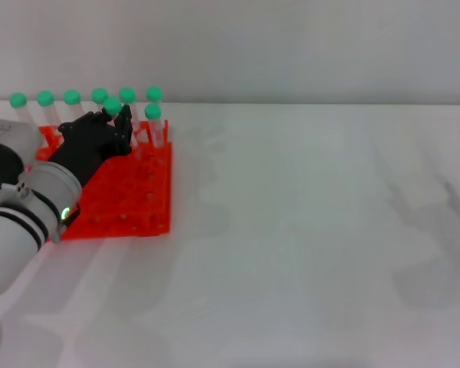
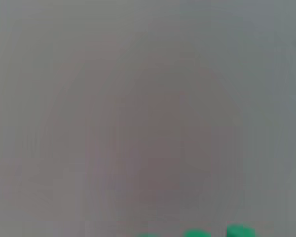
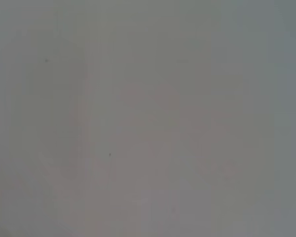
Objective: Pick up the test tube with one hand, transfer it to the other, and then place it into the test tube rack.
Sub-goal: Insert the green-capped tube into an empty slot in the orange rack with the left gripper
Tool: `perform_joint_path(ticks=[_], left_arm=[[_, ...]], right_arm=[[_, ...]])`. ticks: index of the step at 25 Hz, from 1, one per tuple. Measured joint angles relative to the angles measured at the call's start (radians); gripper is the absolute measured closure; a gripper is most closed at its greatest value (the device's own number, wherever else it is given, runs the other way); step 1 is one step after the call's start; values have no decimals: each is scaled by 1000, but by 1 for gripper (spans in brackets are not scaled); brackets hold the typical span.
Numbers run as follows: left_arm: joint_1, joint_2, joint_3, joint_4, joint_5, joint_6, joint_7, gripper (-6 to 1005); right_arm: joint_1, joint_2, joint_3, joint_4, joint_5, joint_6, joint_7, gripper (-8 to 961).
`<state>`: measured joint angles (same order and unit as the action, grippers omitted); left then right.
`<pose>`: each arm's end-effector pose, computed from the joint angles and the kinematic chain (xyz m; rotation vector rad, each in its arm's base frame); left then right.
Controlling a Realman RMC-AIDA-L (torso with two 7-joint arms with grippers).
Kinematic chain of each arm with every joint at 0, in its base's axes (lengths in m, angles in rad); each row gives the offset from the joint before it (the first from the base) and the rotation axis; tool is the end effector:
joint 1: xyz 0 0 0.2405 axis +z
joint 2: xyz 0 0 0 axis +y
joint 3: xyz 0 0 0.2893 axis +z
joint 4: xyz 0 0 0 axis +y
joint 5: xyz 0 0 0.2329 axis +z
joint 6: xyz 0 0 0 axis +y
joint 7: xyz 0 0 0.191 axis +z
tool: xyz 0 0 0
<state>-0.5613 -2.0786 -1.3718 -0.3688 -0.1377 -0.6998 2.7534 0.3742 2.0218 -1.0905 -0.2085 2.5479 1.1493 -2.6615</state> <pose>-0.2971 0.4806 -0.0795 -1.8233 -0.6778 -0.6831 0.3926 0.3986 0.0025 -1.7147 0.5338 0.7032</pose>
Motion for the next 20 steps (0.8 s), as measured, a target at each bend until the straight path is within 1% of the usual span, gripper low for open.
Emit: perform_joint_path(ticks=[4,9,16,20], left_arm=[[-32,0,-2,6,-5,76,-17,707],[-55,0,0,14,-3,119,-22,699],[-45,-1,1,14,-1,114,-19,688],[-26,-2,3,9,1,115,-17,682]], right_arm=[[0,1,0,1,0,0,0,81],[0,1,-1,11,0,0,0,80],[-7,2,0,14,0,3,0,80],[-9,2,0,14,0,4,0,80]])
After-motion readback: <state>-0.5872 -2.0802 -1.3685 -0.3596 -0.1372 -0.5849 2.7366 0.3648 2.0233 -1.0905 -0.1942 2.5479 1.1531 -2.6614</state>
